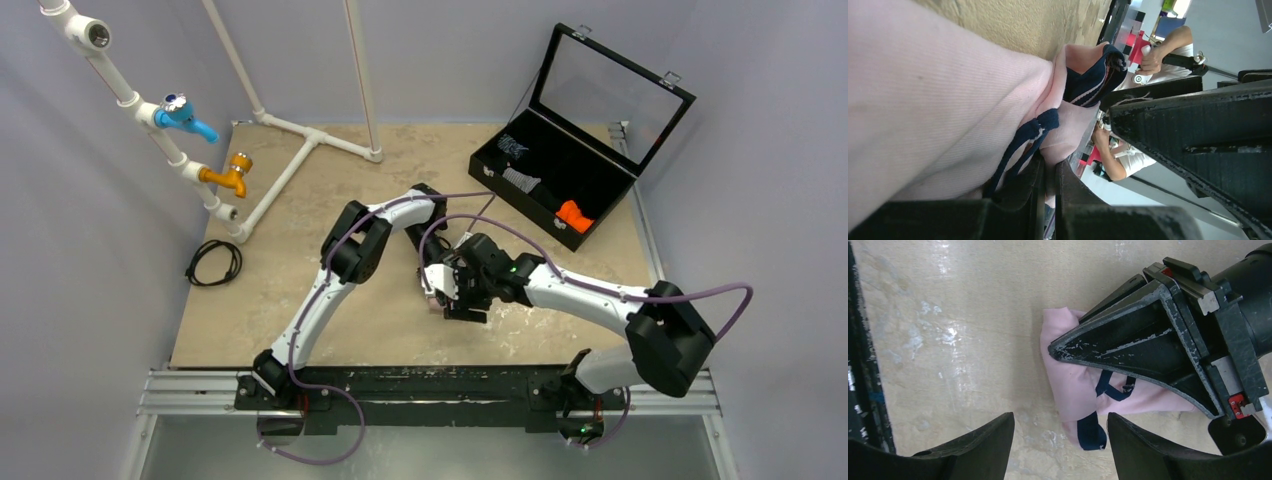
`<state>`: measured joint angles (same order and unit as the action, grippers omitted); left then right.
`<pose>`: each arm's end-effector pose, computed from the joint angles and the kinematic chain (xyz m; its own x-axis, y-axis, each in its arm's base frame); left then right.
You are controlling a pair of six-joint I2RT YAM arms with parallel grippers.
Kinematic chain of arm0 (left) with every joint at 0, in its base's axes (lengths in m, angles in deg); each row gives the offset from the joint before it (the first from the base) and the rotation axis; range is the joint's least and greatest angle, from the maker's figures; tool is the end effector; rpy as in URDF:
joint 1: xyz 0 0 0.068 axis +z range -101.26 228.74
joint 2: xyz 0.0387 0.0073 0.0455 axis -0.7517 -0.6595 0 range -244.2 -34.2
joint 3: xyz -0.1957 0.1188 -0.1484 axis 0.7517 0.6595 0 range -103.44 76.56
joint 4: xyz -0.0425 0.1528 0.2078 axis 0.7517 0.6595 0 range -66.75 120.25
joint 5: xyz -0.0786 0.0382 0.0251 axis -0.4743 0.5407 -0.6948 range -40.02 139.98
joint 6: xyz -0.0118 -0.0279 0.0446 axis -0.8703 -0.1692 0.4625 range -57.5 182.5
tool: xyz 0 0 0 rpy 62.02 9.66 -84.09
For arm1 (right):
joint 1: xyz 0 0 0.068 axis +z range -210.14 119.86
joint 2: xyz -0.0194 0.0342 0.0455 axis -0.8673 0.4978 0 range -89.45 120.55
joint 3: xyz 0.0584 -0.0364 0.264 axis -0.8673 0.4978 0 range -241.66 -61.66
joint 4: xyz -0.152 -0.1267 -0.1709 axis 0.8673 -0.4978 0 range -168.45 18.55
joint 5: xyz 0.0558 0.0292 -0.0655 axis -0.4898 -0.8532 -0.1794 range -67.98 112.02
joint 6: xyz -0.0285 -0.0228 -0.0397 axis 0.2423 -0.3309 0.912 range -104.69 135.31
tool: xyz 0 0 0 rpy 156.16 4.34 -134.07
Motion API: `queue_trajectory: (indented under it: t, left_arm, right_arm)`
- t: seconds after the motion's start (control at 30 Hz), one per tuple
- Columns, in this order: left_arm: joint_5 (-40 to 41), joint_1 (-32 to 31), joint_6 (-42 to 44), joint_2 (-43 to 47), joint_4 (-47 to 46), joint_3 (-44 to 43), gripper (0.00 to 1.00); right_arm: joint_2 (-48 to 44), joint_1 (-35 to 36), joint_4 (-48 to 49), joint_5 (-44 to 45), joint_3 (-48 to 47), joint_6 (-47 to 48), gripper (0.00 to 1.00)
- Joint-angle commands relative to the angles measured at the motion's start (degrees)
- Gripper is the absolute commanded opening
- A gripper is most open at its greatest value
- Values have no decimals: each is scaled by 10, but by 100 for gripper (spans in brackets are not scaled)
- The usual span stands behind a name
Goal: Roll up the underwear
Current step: Roll the underwear to the center of the board.
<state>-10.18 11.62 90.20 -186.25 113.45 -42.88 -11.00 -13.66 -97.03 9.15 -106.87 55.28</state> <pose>0.3340 -0.2914 0.0786 -0.6280 0.7653 0.1409 0.2455 0.3667 -0.8974 0.1741 0.1949 0.1951 0.0536 -0.8530 -0.5191 -0.9811 0.0519 -0.1866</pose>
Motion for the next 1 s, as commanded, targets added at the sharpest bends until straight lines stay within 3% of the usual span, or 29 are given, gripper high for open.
queue_trajectory:
  t: [0.0, 0.57, 0.8, 0.97]
  left_arm:
    - [37, 7, 20, -26, -26, -9, 0]
    - [35, 7, 18, -31, -27, -11, 0]
    - [35, 7, 20, -30, -25, -10, 0]
    - [32, 7, 22, -28, -21, -10, 0]
  right_arm:
    - [7, 13, 72, 51, 5, 15, 67]
    - [52, 32, 92, 63, 6, 26, 59]
    - [87, 32, 93, 52, 7, 23, 48]
    - [100, 32, 81, 42, 8, 24, 26]
